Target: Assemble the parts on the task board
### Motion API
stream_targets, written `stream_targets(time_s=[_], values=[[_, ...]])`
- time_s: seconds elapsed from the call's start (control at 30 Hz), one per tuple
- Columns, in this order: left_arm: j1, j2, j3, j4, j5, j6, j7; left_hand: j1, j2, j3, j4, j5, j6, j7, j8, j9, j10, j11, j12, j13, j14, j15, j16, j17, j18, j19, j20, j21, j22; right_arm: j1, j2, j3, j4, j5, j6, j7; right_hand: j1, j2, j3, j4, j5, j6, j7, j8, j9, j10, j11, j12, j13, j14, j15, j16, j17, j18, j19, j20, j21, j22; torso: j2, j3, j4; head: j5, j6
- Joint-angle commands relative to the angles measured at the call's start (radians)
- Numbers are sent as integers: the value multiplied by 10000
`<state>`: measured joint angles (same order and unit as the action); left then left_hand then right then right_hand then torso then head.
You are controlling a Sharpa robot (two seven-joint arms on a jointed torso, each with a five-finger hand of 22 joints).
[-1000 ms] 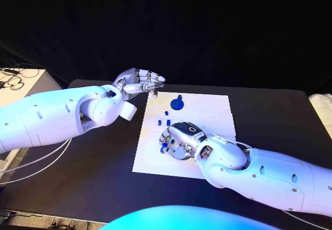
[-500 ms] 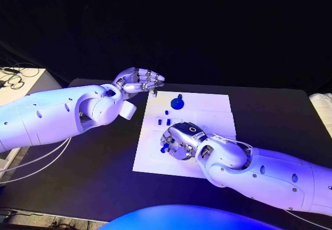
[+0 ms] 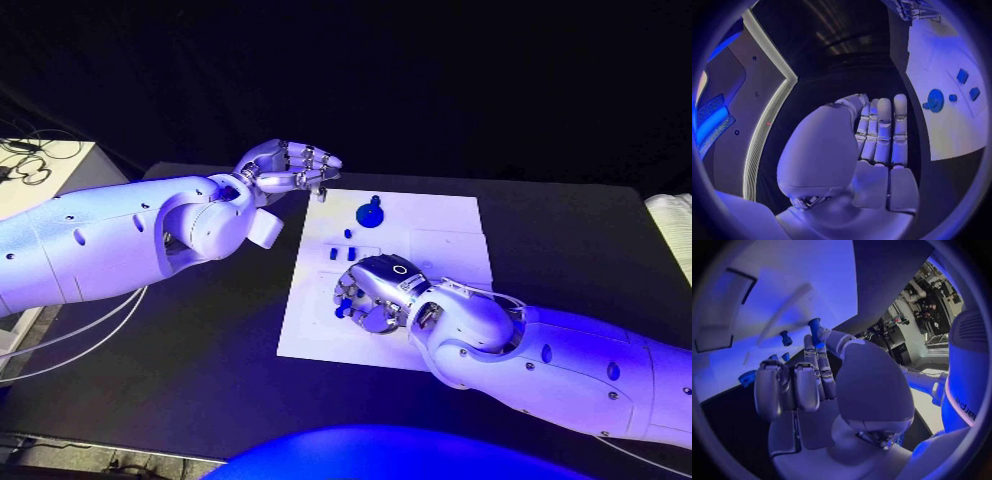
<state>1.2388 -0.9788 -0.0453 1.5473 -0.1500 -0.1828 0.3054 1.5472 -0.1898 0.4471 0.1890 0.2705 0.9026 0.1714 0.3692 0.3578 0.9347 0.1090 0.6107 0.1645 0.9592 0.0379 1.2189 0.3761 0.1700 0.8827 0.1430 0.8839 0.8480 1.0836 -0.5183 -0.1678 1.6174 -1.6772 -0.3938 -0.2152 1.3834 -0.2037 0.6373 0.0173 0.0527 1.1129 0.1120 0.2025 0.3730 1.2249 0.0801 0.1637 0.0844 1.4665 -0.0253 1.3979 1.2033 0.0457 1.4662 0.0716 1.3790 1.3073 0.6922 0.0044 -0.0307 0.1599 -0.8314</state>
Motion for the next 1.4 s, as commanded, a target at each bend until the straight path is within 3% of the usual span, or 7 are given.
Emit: stream_targets(time_s=[0.03,0.23,0.9,0.97,1.1,1.27,1.4], values=[[6,12,7,30,51,108,39,-75,2,19,-47,-55,-38,0,14,16,-86,-6,17,16,-22,56,-32,17,138,53,-16,-39,-15,-27,20,-39,-52,-165,382,-57,-152,37,-17,-68,34,-100,88,-8,2,360,-296,-39,274,336,-35,1,-14,-61,523,-22,-83,1793,-3,-2,-11,1,5],[6,22,7,29,51,108,29,-105,5,20,-49,-61,-51,-5,26,35,-99,-10,27,28,-21,53,-35,30,140,66,-15,-69,-34,-26,104,-61,-128,-101,479,90,-936,-646,-313,21,29,-969,300,-464,-139,-932,71,-777,52,54,301,-399,-804,203,61,223,-1565,1203,-8,0,-10,-4,7],[6,13,7,7,51,138,-14,-105,5,20,-49,-61,-51,-5,26,35,-99,-10,27,28,-21,53,-35,30,140,66,-15,-69,-34,-25,-91,-88,-64,-59,-196,153,-726,-410,-1559,-12,42,-1581,219,-848,-256,-1987,245,-486,-35,-355,438,-720,-1517,428,-347,422,-2869,663,-8,11,-16,-57,37],[6,18,7,-2,51,145,-16,-105,5,20,-49,-61,-51,-5,26,35,-99,-10,27,28,-21,53,-35,30,140,66,-15,-69,-34,-24,-193,-87,22,-15,-426,204,-458,-224,-2361,114,51,-1765,181,-990,-314,-2529,337,-289,-95,-513,523,-805,-1776,545,-551,494,-3608,343,-10,9,-15,-70,45],[5,31,6,-34,51,159,-14,-105,5,20,-49,-61,-51,-5,26,35,-99,-10,27,28,-21,53,-35,30,140,66,-15,-69,-34,27,-622,-38,410,346,-952,430,516,-92,-4344,1297,80,-2048,67,-1211,-390,-3280,420,526,-95,-802,596,-871,-2315,674,-701,572,-4496,-96,-28,14,-29,-148,94],[2,41,-1,-79,52,168,1,-109,7,26,-59,-61,-64,-3,30,43,-106,-10,32,34,-21,52,-39,37,141,75,-16,-82,-43,463,-1738,90,1156,2033,-1489,812,787,48,-4586,2057,44,-1693,435,-1045,-333,-1958,77,1819,170,-177,300,-256,-1252,383,-46,318,-2786,632,-76,5,-83,-373,232],[-6,37,-15,-97,56,171,6,-109,7,26,-59,-61,-64,-3,30,43,-106,-10,32,34,-21,52,-39,37,141,75,-16,-82,-43,933,-2787,131,1570,3541,-1224,719,512,-12,-4687,2413,43,-1280,428,-768,-260,-662,-52,2357,498,178,195,91,-477,189,292,215,-1638,1149,-153,-3,-160,-558,288]])
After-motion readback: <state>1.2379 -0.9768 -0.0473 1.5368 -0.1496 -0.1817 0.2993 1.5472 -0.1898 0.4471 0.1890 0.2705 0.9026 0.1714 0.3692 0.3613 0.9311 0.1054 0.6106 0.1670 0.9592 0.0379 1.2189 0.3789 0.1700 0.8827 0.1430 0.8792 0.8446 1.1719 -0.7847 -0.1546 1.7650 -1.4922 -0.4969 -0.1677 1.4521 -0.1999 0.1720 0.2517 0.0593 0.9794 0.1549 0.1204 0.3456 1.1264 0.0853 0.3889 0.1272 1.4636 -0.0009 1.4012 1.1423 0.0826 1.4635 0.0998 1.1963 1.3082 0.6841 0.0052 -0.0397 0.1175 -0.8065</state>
